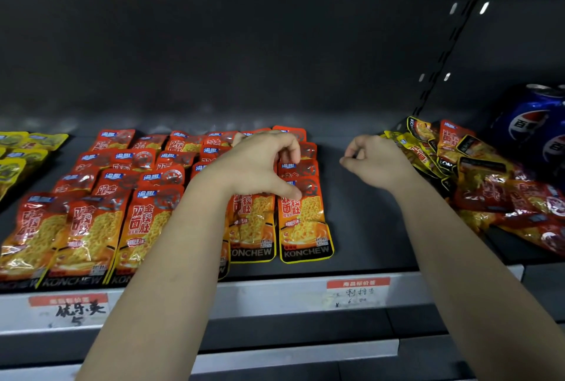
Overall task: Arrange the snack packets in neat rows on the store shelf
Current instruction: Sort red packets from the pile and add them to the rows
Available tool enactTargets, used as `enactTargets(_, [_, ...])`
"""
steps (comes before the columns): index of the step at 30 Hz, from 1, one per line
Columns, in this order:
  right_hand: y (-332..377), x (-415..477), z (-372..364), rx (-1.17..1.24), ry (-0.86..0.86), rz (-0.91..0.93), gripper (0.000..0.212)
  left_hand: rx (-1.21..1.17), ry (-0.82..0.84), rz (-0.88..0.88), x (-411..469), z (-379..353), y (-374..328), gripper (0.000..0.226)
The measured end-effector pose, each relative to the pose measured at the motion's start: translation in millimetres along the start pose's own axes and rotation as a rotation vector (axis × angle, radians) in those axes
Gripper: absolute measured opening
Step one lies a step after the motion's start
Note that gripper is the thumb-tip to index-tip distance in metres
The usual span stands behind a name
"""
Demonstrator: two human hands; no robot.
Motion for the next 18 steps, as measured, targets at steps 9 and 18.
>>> enactTargets(9, [-1, -3, 4, 0.081, 0.034, -0.013, 0.015, -0.228, -0.359, 0.041, -2, 35, 7, 0.017])
enactTargets(18, [-23, -4, 48, 0.256, -0.02, -0.048, 0.007, -0.226, -0.323, 0.014, 16, 40, -32, 0.013])
Point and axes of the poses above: each hand's wrist, its own x-axis towards the middle knuckle, its own z-axis out of the back of the hand, y = z × x, the point moved 9 cm from there along x, towards the middle knuckle
